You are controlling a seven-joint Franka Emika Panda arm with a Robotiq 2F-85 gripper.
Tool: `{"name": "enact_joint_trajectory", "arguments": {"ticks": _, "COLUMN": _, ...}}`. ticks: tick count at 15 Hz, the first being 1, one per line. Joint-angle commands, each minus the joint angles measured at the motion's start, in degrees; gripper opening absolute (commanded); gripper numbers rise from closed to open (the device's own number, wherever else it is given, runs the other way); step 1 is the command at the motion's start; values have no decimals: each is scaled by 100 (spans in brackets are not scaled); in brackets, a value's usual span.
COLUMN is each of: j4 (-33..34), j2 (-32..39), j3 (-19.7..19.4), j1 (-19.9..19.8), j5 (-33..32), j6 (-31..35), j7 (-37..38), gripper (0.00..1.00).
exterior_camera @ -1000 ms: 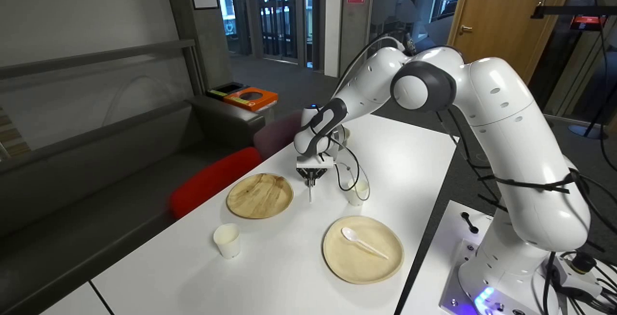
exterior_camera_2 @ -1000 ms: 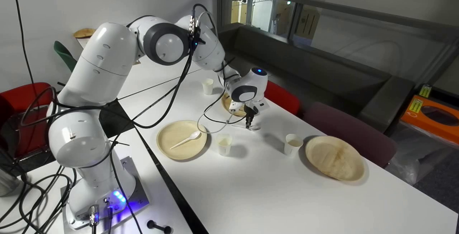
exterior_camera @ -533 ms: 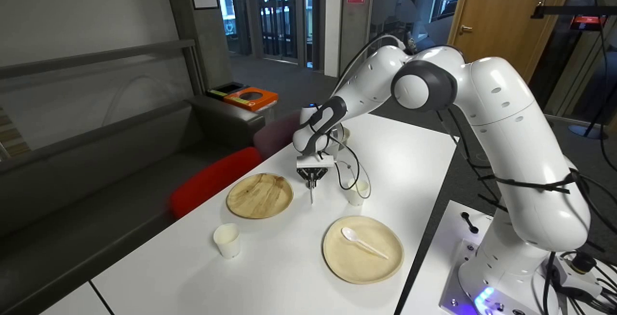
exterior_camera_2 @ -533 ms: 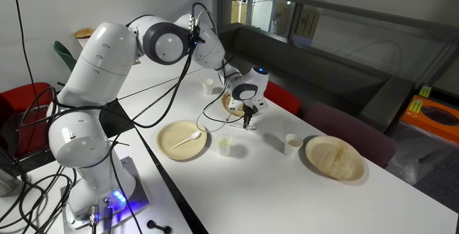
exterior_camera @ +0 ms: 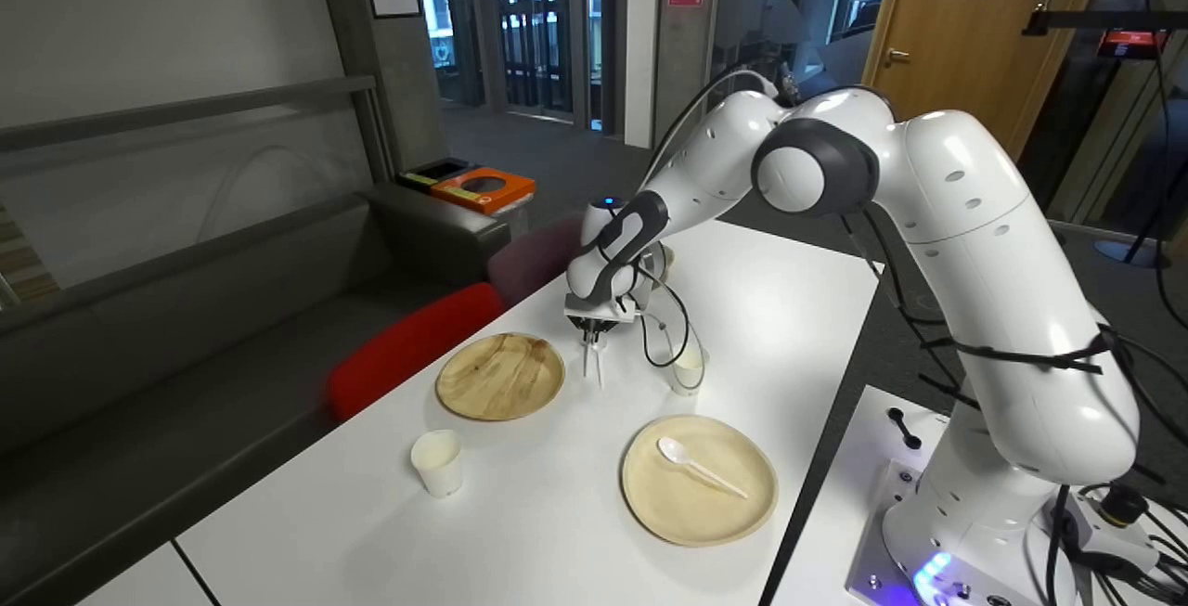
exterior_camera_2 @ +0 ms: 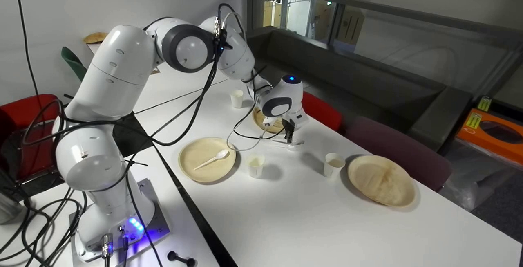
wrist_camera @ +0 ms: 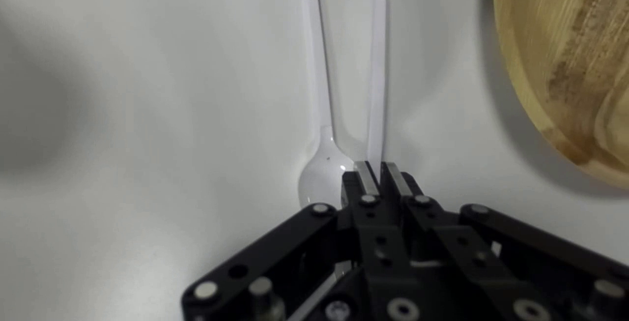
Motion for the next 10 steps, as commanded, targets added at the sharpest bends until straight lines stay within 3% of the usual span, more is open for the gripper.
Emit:
{"name": "enact_joint_trajectory", "arguments": {"ticks": 1, "j4": -255, "j2": -215, "j3": -126, "j1": 119, "j5": -35, "j6": 149, "j7": 151, "gripper": 2}}
{"name": "enact_joint_trajectory", "arguments": {"ticks": 10, "j4": -277, "j2": -709, "j3": 92, "j1": -21, "j5": -46, "j6": -686, "j7": -229, "gripper": 2}}
